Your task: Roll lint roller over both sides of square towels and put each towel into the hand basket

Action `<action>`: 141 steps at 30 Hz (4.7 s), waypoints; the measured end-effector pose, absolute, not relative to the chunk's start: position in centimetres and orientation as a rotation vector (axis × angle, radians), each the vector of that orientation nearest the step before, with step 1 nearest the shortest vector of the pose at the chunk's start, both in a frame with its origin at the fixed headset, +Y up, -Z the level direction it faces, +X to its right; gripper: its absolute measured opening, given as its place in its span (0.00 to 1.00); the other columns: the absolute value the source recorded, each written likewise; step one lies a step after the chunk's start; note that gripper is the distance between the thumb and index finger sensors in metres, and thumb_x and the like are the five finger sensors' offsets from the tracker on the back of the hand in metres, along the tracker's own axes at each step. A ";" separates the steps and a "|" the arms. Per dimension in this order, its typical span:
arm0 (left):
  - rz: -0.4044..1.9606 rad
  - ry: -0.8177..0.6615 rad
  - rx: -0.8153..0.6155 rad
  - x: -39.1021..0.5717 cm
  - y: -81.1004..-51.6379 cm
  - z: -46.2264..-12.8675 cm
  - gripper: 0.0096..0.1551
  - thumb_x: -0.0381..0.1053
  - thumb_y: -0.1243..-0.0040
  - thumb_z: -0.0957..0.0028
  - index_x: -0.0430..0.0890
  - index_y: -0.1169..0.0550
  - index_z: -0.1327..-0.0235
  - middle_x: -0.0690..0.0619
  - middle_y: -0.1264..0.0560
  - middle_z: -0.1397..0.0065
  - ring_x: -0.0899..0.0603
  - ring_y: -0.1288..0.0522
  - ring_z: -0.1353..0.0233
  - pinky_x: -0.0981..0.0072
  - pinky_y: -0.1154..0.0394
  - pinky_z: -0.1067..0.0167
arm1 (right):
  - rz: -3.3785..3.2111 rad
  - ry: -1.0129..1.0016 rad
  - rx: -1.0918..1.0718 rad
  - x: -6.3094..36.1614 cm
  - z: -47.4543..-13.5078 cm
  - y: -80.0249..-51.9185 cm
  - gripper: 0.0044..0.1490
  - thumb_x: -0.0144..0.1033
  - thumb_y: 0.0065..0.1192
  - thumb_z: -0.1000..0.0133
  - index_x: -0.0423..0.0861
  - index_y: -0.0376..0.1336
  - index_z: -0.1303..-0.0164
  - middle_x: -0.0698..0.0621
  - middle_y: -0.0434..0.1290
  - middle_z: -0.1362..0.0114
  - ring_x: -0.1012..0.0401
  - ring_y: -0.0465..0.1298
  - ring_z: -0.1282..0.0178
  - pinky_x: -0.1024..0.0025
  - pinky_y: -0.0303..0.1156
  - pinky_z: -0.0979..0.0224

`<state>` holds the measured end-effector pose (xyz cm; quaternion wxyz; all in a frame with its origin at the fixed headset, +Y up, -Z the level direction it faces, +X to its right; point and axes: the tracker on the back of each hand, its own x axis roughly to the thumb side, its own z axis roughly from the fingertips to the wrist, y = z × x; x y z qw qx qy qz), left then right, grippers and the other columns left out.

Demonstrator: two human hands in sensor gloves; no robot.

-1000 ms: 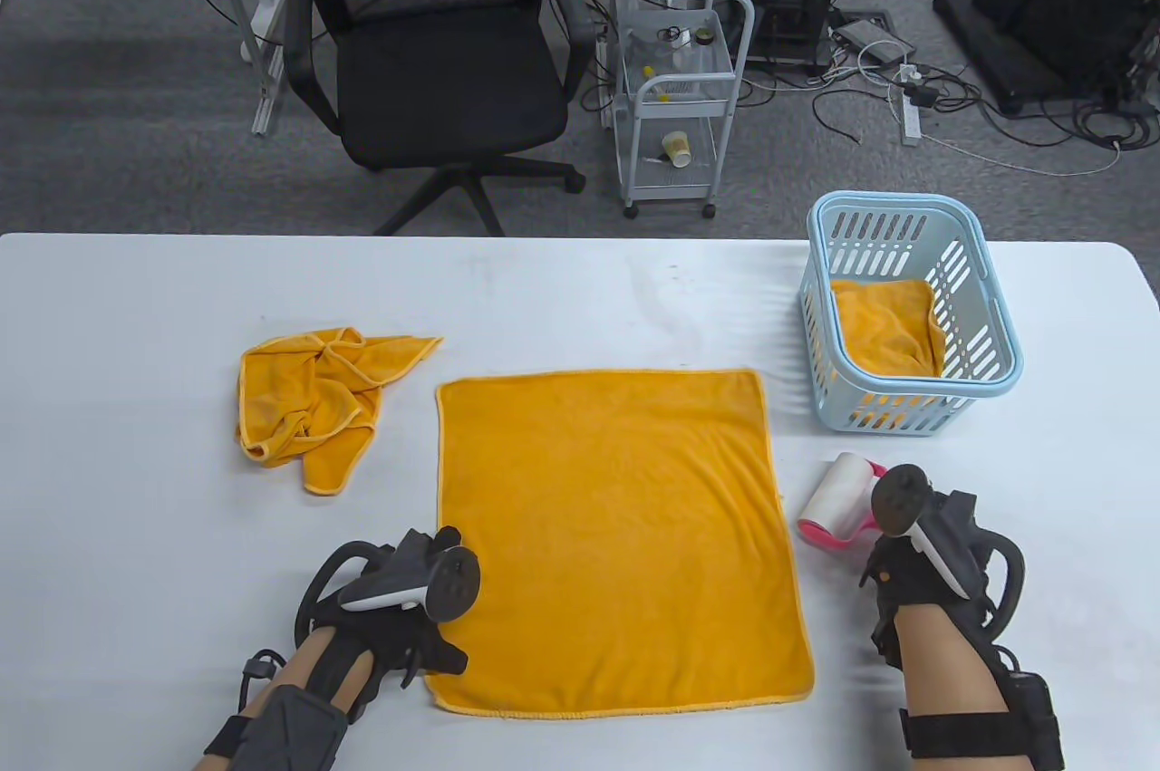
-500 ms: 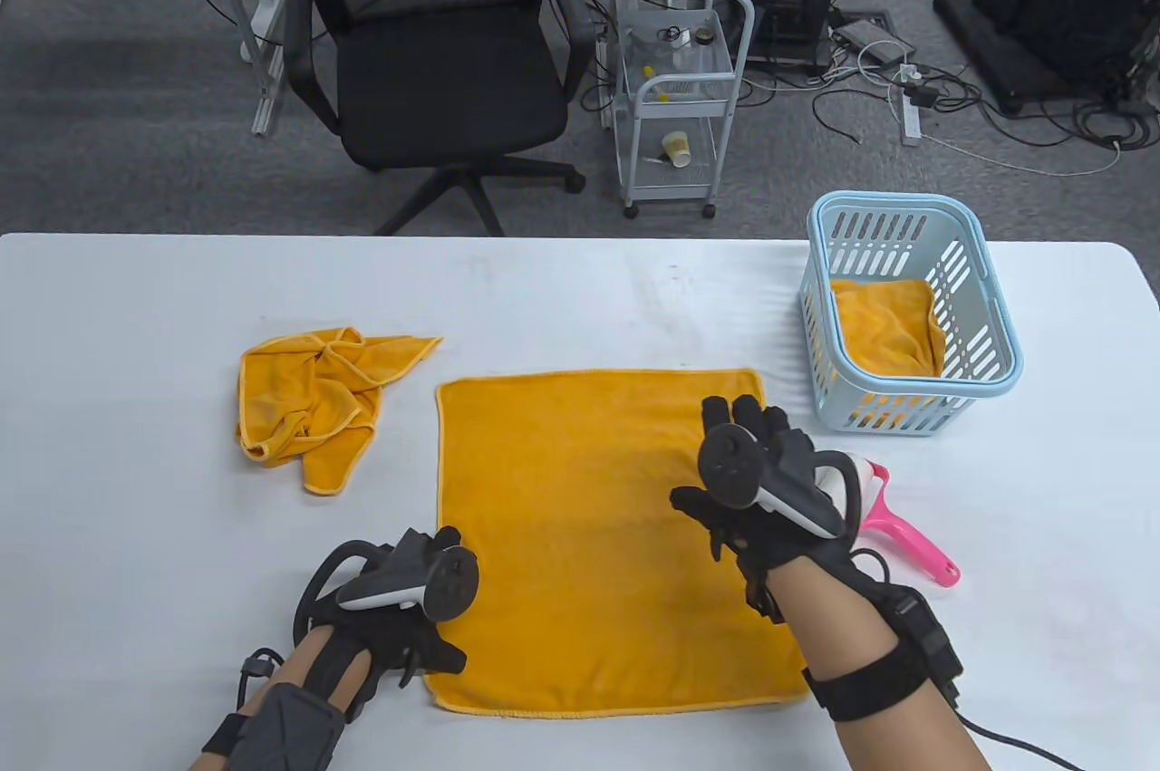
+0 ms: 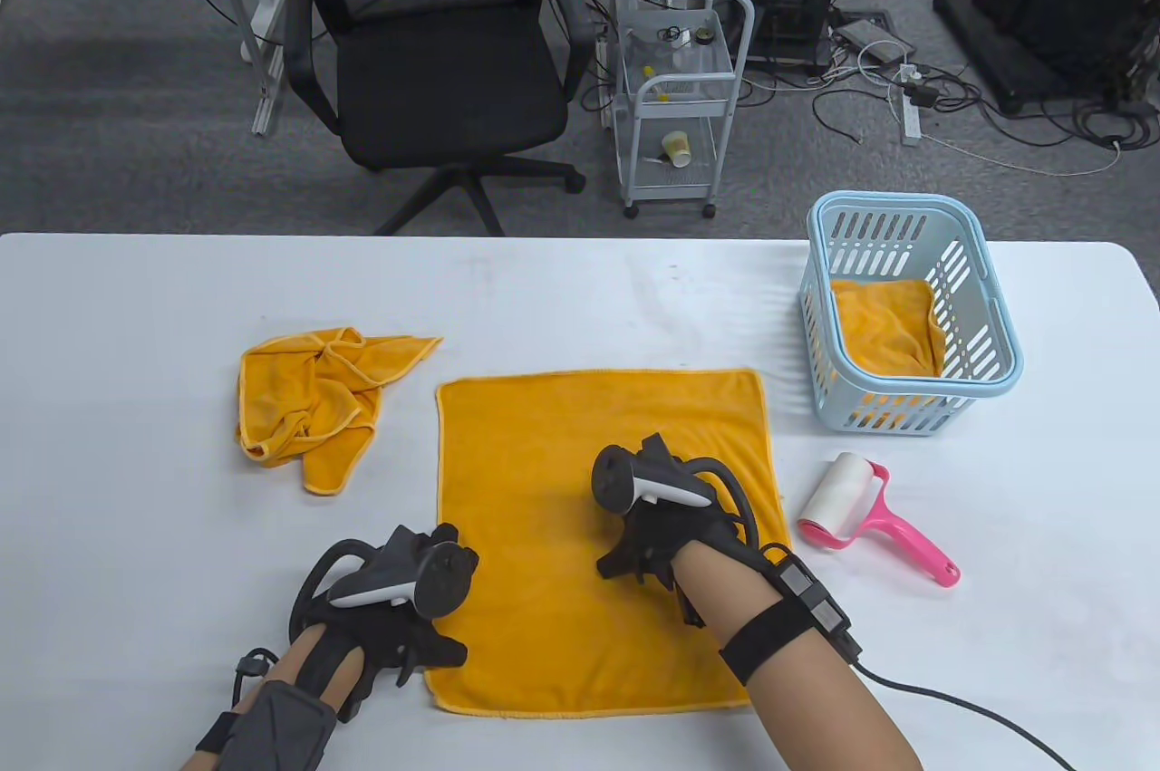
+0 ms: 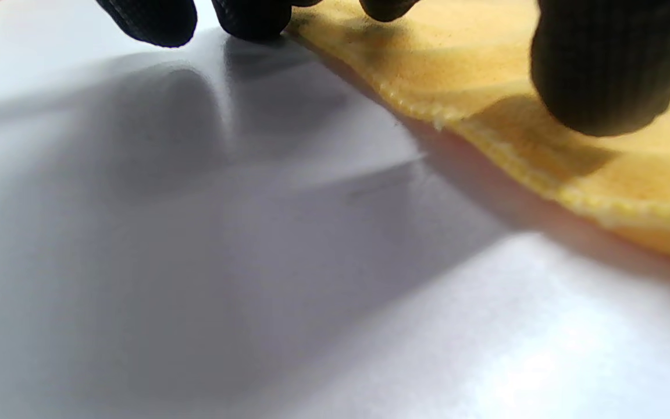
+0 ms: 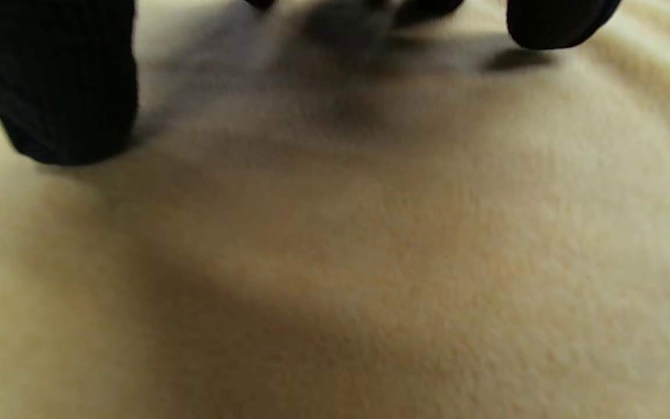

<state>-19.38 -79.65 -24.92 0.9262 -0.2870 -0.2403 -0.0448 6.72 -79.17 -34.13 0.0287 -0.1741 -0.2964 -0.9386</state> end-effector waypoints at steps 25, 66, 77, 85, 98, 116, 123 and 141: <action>-0.085 -0.503 -0.612 -19.4 -79.3 -24.9 0.61 0.75 0.34 0.62 0.54 0.49 0.22 0.41 0.59 0.13 0.29 0.48 0.16 0.29 0.40 0.26 | -3.357 0.632 0.472 23.8 -38.0 -52.8 0.24 0.28 0.71 0.44 0.48 0.72 0.36 0.41 0.67 0.28 0.47 0.82 0.44 0.56 0.87 0.50; -0.132 -0.483 -0.609 -18.9 -79.4 -25.0 0.60 0.74 0.34 0.62 0.54 0.46 0.21 0.43 0.56 0.12 0.30 0.48 0.17 0.32 0.39 0.26 | -3.237 0.423 -0.029 19.4 -32.1 -62.6 0.45 0.56 0.60 0.40 0.43 0.55 0.18 0.37 0.50 0.15 0.35 0.51 0.18 0.36 0.60 0.27; -0.131 -0.475 -0.606 -18.8 -79.4 -25.0 0.59 0.74 0.34 0.61 0.53 0.46 0.21 0.44 0.56 0.12 0.31 0.48 0.17 0.33 0.39 0.25 | -3.196 0.390 -0.120 18.3 -28.7 -71.3 0.45 0.56 0.60 0.40 0.41 0.56 0.18 0.36 0.51 0.16 0.35 0.52 0.18 0.36 0.61 0.28; -0.097 -0.466 -0.580 -18.9 -79.1 -25.3 0.57 0.74 0.37 0.60 0.53 0.45 0.22 0.44 0.53 0.12 0.31 0.45 0.17 0.33 0.39 0.26 | -3.159 0.335 -0.132 18.7 -28.5 -73.2 0.44 0.55 0.60 0.40 0.41 0.57 0.19 0.36 0.52 0.16 0.35 0.53 0.19 0.36 0.61 0.28; 0.095 0.135 -0.167 -29.8 -71.5 -31.5 0.46 0.69 0.44 0.48 0.53 0.44 0.20 0.43 0.46 0.13 0.30 0.39 0.17 0.34 0.36 0.27 | -3.185 0.326 -0.148 18.8 -28.4 -73.3 0.45 0.55 0.60 0.40 0.41 0.57 0.19 0.36 0.52 0.16 0.35 0.53 0.19 0.36 0.61 0.28; 0.255 0.690 -0.244 -39.1 -77.4 -38.7 0.37 0.60 0.35 0.47 0.51 0.32 0.27 0.49 0.24 0.31 0.38 0.22 0.36 0.36 0.29 0.32 | -3.175 0.322 -0.219 18.3 -28.0 -73.5 0.45 0.56 0.60 0.40 0.41 0.58 0.19 0.36 0.52 0.16 0.34 0.53 0.19 0.36 0.62 0.28; 0.219 0.584 -0.156 -37.5 -75.4 -38.6 0.19 0.52 0.37 0.45 0.62 0.27 0.42 0.55 0.21 0.40 0.44 0.20 0.42 0.38 0.27 0.34 | -3.171 0.296 -0.234 18.0 -27.9 -73.6 0.45 0.56 0.60 0.40 0.41 0.58 0.19 0.35 0.52 0.16 0.34 0.54 0.19 0.36 0.62 0.28; 0.025 -0.535 0.081 -12.5 -63.7 -28.0 0.19 0.52 0.38 0.46 0.63 0.27 0.42 0.57 0.21 0.38 0.46 0.18 0.42 0.39 0.25 0.33 | -3.369 0.250 -0.602 15.8 -26.5 -73.2 0.50 0.60 0.61 0.43 0.50 0.49 0.16 0.37 0.49 0.15 0.35 0.52 0.17 0.34 0.61 0.27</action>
